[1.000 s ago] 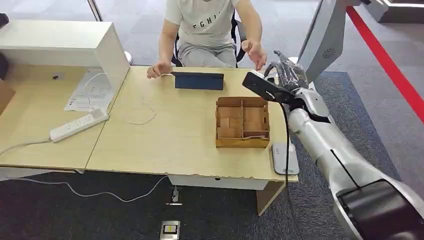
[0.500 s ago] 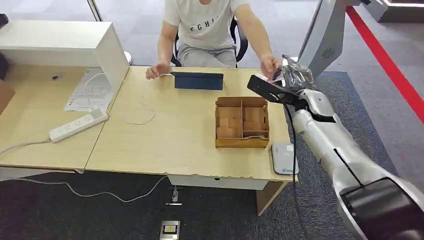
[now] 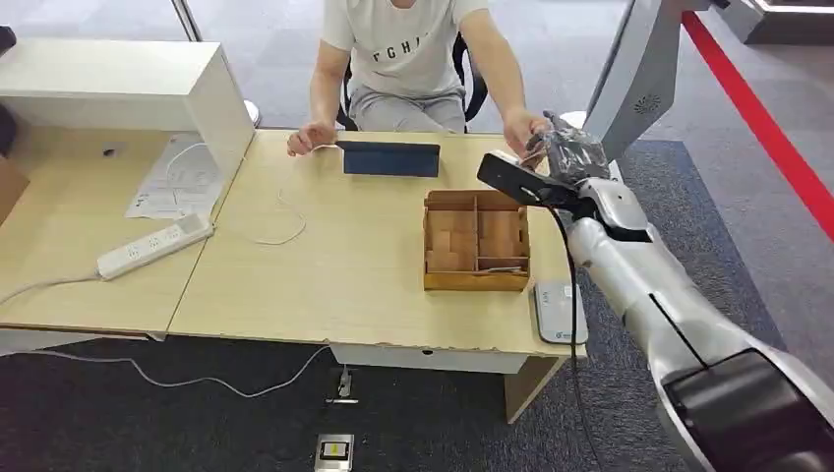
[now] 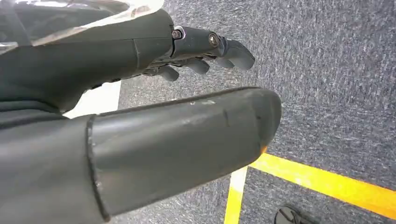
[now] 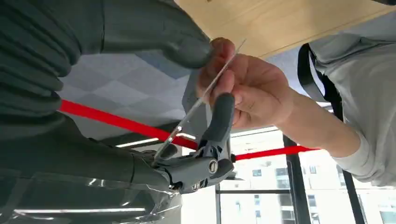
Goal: Pass the card to the sensor for recognition and then transmit it.
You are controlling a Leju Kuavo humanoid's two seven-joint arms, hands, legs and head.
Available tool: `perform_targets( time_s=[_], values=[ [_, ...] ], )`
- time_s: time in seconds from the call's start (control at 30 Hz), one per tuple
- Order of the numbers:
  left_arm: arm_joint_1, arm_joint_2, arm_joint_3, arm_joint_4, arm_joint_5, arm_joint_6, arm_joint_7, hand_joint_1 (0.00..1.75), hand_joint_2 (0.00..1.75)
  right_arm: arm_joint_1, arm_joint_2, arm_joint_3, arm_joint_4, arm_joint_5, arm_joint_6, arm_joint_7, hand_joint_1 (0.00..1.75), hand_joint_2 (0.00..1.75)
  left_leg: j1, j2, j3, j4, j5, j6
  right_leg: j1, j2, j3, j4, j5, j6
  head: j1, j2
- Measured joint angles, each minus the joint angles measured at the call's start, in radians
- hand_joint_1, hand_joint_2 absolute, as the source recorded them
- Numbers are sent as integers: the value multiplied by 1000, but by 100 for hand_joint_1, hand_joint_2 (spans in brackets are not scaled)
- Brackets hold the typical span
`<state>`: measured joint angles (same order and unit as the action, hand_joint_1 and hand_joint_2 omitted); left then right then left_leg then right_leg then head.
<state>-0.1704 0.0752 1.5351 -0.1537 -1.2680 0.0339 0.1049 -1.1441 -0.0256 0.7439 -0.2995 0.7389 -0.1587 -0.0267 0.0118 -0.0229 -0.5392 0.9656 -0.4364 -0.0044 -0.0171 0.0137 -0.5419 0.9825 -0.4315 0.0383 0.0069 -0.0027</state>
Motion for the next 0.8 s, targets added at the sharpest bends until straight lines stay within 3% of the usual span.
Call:
perform_targets(
  time_s=[0.37, 0.53, 0.8],
  values=[
    [0, 0, 0, 0, 0, -13, 8, 0, 0, 0, -10, -11, 0, 37, -53, -58, 0, 0, 0, 0, 0, 0, 0, 0, 0, 0, 0, 0, 0, 0, 0, 0],
    [0, 0, 0, 0, 3, -13, 1, 0, 0, -1, -35, -62, -1, -18, -101, -145, 0, 0, 0, 0, 0, 0, 0, 0, 0, 0, 0, 0, 0, 0, 0, 0],
    [1, 6, 2, 0, 3, -22, -8, 0, 0, 35, -120, -188, -30, -160, -69, -289, 0, 0, 0, 0, 0, 1, 0, 0, 0, 0, 0, -1, 0, 0, 0, 0]
  ],
)
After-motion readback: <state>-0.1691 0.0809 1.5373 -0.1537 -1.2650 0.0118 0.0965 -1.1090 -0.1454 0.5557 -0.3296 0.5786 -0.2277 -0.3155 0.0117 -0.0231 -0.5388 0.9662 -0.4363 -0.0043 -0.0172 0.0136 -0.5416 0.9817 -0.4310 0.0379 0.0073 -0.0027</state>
